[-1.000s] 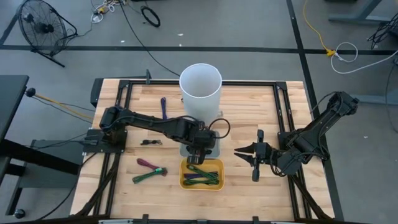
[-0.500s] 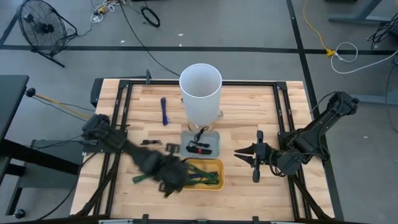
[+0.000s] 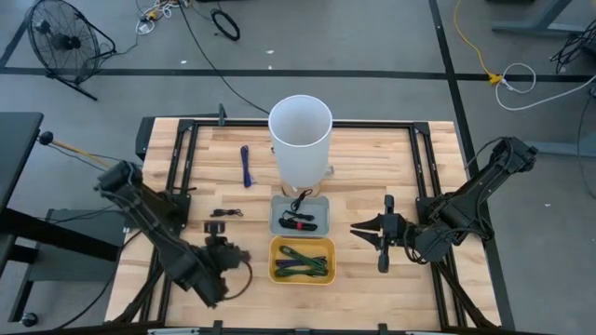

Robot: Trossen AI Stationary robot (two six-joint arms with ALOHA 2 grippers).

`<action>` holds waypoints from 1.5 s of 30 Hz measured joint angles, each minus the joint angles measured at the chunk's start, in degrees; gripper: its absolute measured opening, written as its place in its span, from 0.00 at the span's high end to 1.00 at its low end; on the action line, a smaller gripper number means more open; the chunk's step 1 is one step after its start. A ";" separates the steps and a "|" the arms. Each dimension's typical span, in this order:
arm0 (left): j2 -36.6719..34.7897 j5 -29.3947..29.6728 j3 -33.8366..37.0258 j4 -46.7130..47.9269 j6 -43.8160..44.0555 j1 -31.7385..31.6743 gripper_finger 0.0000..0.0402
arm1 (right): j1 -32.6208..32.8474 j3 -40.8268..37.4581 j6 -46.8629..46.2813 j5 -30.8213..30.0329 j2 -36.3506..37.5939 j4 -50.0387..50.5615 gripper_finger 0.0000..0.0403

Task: Pick & Place USB Port
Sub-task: Put the green charger cable into the yellow bin

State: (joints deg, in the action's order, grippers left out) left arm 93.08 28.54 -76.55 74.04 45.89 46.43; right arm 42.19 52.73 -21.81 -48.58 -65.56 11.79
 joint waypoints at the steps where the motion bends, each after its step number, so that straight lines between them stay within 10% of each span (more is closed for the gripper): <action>1: -1.29 -1.21 2.85 -2.55 0.55 -0.16 0.71 | 0.00 0.00 -0.01 0.00 0.00 -0.02 0.85; 21: -5.81 -22.70 25.18 -32.07 12.08 -2.01 0.71 | 0.00 0.00 0.14 0.00 0.00 0.75 0.85; 45: 0.36 -22.09 25.44 -29.68 16.48 -2.77 0.71 | 0.00 0.00 -0.20 0.02 0.00 0.70 0.85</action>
State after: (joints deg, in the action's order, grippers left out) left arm 93.44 6.45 -51.11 44.36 62.37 43.66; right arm 42.19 52.73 -22.02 -48.56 -65.56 12.49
